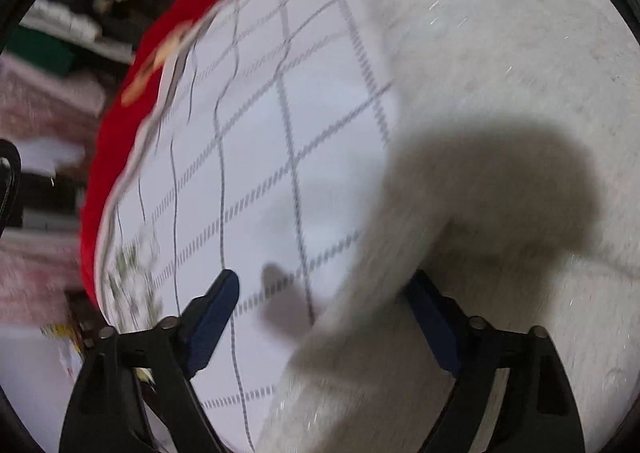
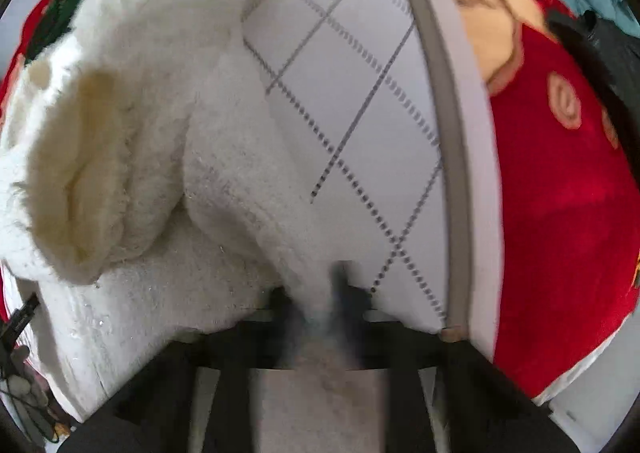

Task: Fold large clothes

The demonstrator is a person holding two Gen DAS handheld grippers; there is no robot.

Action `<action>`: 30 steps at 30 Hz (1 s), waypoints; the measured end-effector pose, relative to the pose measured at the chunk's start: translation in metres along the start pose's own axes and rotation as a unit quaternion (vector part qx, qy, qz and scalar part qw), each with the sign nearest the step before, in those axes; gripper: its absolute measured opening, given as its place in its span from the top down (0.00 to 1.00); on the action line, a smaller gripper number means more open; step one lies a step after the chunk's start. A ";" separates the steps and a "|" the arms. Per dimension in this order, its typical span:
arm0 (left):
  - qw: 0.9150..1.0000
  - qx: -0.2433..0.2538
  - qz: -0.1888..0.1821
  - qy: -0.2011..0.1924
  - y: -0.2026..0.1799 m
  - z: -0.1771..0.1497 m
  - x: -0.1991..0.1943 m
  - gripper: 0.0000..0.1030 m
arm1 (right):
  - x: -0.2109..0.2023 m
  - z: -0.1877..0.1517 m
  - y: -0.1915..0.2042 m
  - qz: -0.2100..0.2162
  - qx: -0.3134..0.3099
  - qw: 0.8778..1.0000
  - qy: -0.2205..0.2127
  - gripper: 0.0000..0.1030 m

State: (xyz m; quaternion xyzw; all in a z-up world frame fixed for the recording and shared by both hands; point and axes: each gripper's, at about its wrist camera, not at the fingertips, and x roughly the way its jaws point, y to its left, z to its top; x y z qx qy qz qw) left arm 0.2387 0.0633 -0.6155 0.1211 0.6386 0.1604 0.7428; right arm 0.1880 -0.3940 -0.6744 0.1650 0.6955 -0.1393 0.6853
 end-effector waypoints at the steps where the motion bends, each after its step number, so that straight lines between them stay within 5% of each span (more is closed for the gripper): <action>1: 1.000 0.000 -0.003 -0.002 -0.001 0.003 -0.001 0.27 | 0.003 0.001 -0.006 0.027 0.035 0.999 0.008 0.90; 3: 1.000 -0.009 -0.010 -0.003 -0.001 0.009 0.000 0.26 | 0.004 0.001 -0.023 0.117 0.121 0.985 0.032 0.91; 5: 1.000 -0.011 -0.017 -0.001 0.002 0.014 0.001 0.25 | 0.003 -0.005 -0.033 0.230 0.183 0.954 0.056 0.91; 7: 1.000 -0.005 -0.018 -0.003 0.007 0.014 0.000 0.25 | -0.003 -0.009 -0.040 0.283 0.204 0.936 0.057 0.92; 9: 1.000 0.011 -0.007 -0.008 -0.002 0.011 -0.001 0.25 | -0.005 -0.012 -0.062 0.266 0.236 0.934 0.039 0.92; 11: 1.000 0.022 -0.002 -0.015 -0.008 0.010 -0.007 0.25 | 0.001 -0.012 -0.096 0.178 0.279 0.943 0.022 0.85; 13: 1.000 0.027 -0.003 -0.016 -0.012 0.011 -0.016 0.25 | 0.007 -0.007 -0.105 0.142 0.279 0.949 0.035 0.84; 17: 0.999 0.019 -0.015 -0.026 -0.016 0.005 -0.041 0.26 | -0.029 -0.001 -0.063 0.043 0.180 0.983 0.000 0.70; 20: 0.999 0.013 -0.034 -0.018 -0.014 0.003 -0.049 0.18 | -0.064 -0.006 -0.029 -0.004 0.122 0.991 -0.045 0.63; 23: 0.999 0.006 -0.039 -0.012 -0.011 0.000 -0.054 0.16 | -0.084 -0.019 0.005 0.034 0.093 0.993 -0.062 0.63; 27: 1.000 0.017 -0.022 -0.012 -0.016 -0.014 -0.056 0.15 | -0.045 -0.042 0.053 0.148 0.020 0.989 0.023 0.63; 30: 1.000 0.025 -0.015 0.008 -0.017 -0.027 -0.046 0.15 | -0.008 -0.048 0.094 0.172 -0.004 0.982 0.073 0.62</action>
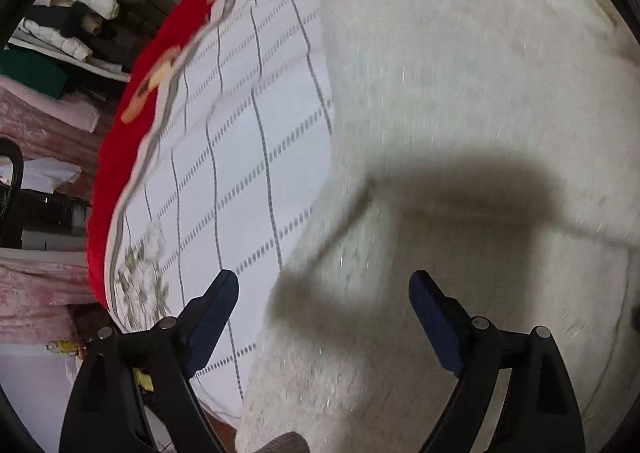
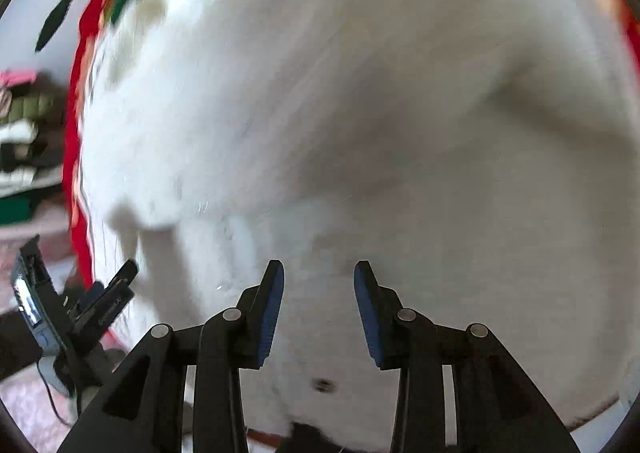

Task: Fold large clothes

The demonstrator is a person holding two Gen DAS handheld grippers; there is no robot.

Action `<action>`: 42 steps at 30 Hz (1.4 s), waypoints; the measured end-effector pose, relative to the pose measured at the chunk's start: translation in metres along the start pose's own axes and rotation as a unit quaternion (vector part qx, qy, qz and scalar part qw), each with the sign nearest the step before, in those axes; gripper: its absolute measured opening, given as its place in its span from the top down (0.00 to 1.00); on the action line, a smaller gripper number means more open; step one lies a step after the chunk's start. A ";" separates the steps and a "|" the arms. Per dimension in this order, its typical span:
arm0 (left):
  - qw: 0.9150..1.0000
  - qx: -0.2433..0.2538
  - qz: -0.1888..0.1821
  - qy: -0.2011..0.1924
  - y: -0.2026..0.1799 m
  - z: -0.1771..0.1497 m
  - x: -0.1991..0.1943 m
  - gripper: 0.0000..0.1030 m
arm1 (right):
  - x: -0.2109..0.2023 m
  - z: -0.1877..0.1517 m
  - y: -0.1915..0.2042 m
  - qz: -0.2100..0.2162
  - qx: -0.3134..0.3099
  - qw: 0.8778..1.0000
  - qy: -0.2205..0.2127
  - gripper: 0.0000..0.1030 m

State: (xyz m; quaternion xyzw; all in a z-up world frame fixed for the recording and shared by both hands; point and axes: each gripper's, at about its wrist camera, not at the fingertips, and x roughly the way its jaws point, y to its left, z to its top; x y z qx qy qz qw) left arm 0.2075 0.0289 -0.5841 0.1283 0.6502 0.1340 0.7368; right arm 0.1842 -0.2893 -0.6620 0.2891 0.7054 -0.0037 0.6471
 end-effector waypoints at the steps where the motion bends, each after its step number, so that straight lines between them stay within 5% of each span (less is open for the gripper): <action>1: 1.000 -0.002 -0.002 0.008 0.001 -0.004 0.004 0.15 | 0.015 0.002 0.005 -0.018 -0.001 1.000 0.017 0.59; 3: 1.000 -0.002 -0.004 0.012 0.002 -0.009 0.009 0.15 | 0.021 0.006 0.015 -0.053 -0.006 0.999 0.001 0.61; 5: 1.000 0.006 0.000 0.013 0.001 -0.013 0.013 0.15 | 0.017 0.008 0.019 -0.072 0.003 0.997 -0.013 0.80; 8: 1.000 0.007 -0.004 0.013 0.002 -0.014 0.018 0.15 | 0.013 -0.001 0.016 -0.023 0.039 0.999 -0.006 0.98; 13: 1.000 0.007 0.001 0.012 0.006 -0.010 0.022 0.15 | 0.009 0.004 0.036 0.016 0.026 0.999 0.012 0.98; 16: 1.000 0.001 0.003 0.007 0.012 -0.007 0.024 0.15 | 0.012 0.010 0.016 0.080 0.058 0.995 0.034 0.98; 19: 1.000 -0.010 -0.009 0.009 0.020 -0.005 0.020 0.15 | 0.012 0.017 0.002 0.056 0.050 0.995 0.061 0.97; 24: 1.000 -0.016 -0.014 -0.016 0.019 -0.006 -0.004 0.15 | -0.040 0.018 0.008 0.059 -0.006 0.998 0.011 0.92; 28: 1.000 -0.023 -0.010 -0.010 0.014 -0.001 -0.010 0.10 | -0.042 0.025 0.032 0.084 -0.046 0.995 0.015 0.57; 33: 0.997 -0.052 -0.039 -0.049 0.019 0.039 -0.044 0.09 | -0.060 0.053 0.073 0.114 -0.076 0.991 -0.005 0.57; 37: 0.993 -0.064 -0.024 -0.092 0.010 0.109 -0.047 0.09 | -0.093 0.116 0.092 0.087 -0.112 0.988 -0.063 0.40; 42: 0.994 -0.038 0.030 -0.097 -0.013 0.183 -0.003 0.09 | -0.052 0.208 0.105 0.068 -0.111 0.991 -0.035 0.42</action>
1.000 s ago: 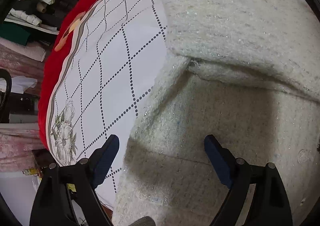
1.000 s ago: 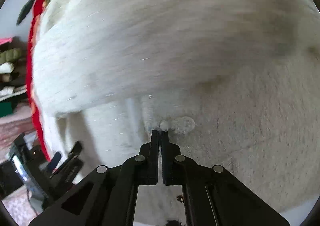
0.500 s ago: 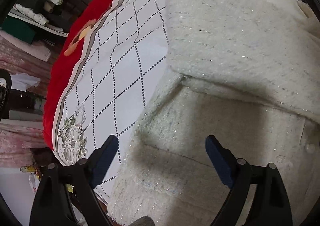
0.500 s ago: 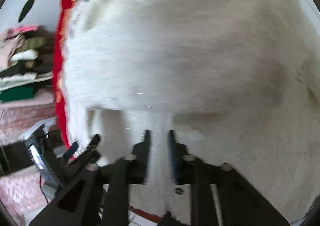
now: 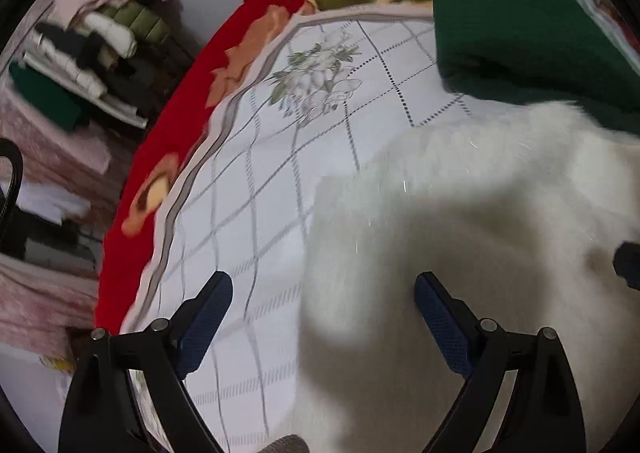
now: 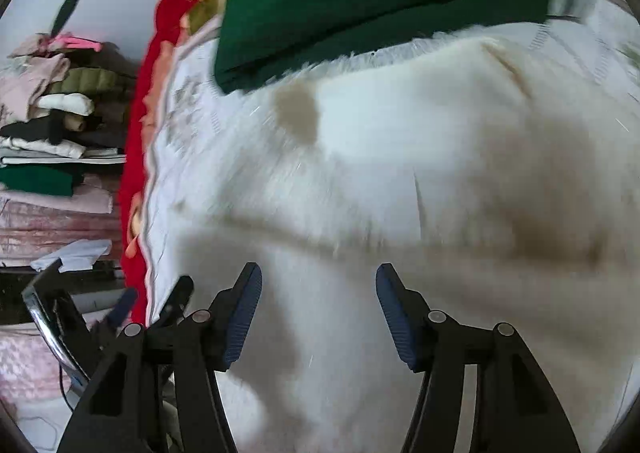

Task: Fold large clothes

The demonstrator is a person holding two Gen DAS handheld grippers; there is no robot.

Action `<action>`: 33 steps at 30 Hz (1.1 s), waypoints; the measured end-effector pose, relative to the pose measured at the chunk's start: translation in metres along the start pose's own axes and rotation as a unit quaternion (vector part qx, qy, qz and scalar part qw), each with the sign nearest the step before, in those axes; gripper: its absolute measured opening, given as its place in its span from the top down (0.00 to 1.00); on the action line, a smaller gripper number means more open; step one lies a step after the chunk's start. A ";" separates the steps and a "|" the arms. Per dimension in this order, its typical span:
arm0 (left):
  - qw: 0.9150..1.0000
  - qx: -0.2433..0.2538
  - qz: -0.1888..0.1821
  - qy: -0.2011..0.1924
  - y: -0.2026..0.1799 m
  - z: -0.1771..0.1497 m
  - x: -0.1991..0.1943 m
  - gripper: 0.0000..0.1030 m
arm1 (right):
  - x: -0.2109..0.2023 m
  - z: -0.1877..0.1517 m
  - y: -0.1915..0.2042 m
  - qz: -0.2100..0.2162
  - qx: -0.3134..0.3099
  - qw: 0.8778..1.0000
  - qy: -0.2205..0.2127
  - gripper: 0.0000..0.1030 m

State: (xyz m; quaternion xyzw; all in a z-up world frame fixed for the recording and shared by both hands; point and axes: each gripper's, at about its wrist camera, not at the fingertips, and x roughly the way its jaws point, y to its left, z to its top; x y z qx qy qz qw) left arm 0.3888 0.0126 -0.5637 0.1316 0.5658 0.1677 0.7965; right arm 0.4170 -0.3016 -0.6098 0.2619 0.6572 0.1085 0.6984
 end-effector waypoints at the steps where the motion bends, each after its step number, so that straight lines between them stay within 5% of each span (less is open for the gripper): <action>1: 1.000 0.009 0.001 0.005 -0.005 0.007 0.011 0.09 | 0.018 0.008 0.003 -0.010 0.001 1.000 0.012 0.47; 3: 1.000 0.024 0.004 0.008 -0.007 0.014 0.021 0.08 | 0.038 0.022 -0.009 -0.003 0.006 0.999 0.053 0.59; 5: 0.999 0.036 0.004 0.003 -0.010 0.017 0.024 0.07 | 0.052 0.023 -0.006 -0.008 -0.007 0.997 0.071 0.89; 11: 0.999 0.041 -0.007 -0.007 -0.006 0.012 0.020 0.07 | 0.025 0.015 0.017 -0.061 -0.074 0.995 0.002 0.94; 17: 0.999 0.014 -0.026 -0.028 0.002 0.024 -0.005 0.07 | 0.007 0.037 0.030 -0.093 -0.092 0.990 -0.051 0.94; 21: 0.999 0.021 -0.027 -0.020 -0.007 0.027 -0.009 0.07 | 0.033 0.064 0.015 -0.100 -0.064 0.993 0.026 0.91; 24: 0.999 0.012 -0.047 -0.024 -0.011 0.026 -0.024 0.07 | -0.009 0.068 -0.002 -0.051 -0.028 0.998 0.023 0.79; 26: 0.998 0.011 -0.054 -0.032 -0.017 0.026 -0.034 0.07 | -0.052 0.064 -0.016 -0.055 -0.018 0.998 -0.005 0.53; 29: 0.998 0.020 -0.055 -0.029 -0.037 0.026 -0.032 0.07 | -0.078 0.056 -0.046 -0.064 0.031 0.997 0.001 0.50; 33: 0.998 0.052 -0.034 -0.006 -0.069 0.022 -0.004 0.07 | -0.053 0.043 -0.078 -0.075 0.087 0.992 0.055 0.50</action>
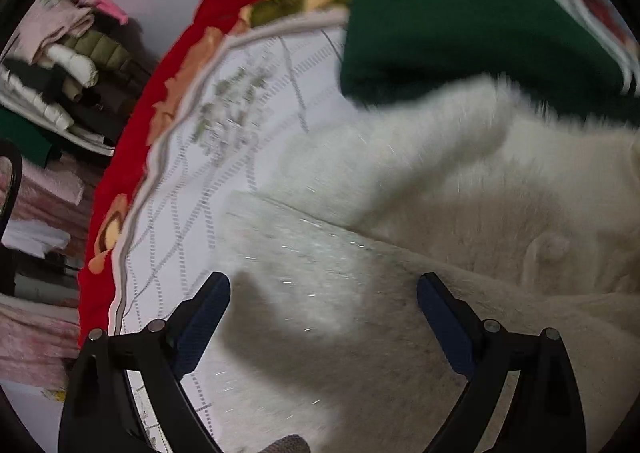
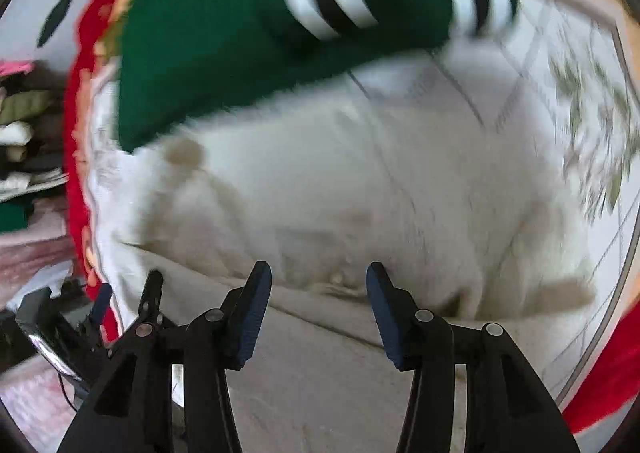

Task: Fold large clothes

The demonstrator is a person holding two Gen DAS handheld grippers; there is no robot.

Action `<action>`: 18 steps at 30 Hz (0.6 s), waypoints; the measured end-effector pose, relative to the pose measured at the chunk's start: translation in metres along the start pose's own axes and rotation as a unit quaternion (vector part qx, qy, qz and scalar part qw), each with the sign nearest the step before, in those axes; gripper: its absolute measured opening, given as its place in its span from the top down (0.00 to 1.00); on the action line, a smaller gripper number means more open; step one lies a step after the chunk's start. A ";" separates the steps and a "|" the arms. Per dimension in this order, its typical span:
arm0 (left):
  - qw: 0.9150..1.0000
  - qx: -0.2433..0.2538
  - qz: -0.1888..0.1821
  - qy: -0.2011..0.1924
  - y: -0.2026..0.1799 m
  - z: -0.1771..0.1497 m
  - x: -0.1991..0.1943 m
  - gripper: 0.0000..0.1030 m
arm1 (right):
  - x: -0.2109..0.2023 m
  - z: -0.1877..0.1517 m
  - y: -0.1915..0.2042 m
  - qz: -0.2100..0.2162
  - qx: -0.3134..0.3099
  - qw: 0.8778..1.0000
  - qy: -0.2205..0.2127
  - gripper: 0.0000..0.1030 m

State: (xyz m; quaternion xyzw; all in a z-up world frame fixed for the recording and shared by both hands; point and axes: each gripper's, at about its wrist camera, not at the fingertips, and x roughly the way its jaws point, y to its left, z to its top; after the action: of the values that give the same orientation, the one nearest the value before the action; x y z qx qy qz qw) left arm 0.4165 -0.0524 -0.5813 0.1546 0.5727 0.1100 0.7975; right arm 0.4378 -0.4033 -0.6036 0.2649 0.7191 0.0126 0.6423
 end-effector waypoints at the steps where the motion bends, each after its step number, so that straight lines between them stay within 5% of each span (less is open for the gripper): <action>1: 1.000 0.009 0.008 -0.001 -0.005 -0.001 0.004 0.07 | 0.012 -0.002 0.002 0.001 0.009 1.000 0.008 0.50; 6: 0.999 0.032 0.022 -0.021 -0.011 0.001 0.004 0.07 | 0.051 0.003 -0.013 -0.038 0.047 0.998 0.006 0.50; 9: 0.999 0.035 0.020 -0.022 -0.011 0.002 0.005 0.07 | 0.040 -0.002 -0.014 -0.054 0.063 0.996 -0.033 0.81; 14: 0.998 0.053 0.020 -0.034 -0.014 0.000 0.004 0.07 | -0.002 -0.017 -0.010 -0.024 0.061 0.992 -0.109 0.83; 18: 0.998 0.048 0.011 -0.029 -0.011 0.002 0.009 0.07 | -0.019 -0.013 0.005 -0.011 0.033 0.991 -0.128 0.83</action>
State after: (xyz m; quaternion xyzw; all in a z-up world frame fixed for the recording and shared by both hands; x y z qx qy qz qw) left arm 0.4211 -0.0597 -0.5923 0.2020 0.5520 0.0872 0.8043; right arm 0.4284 -0.4021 -0.5817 0.2777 0.6335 -0.0519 0.7203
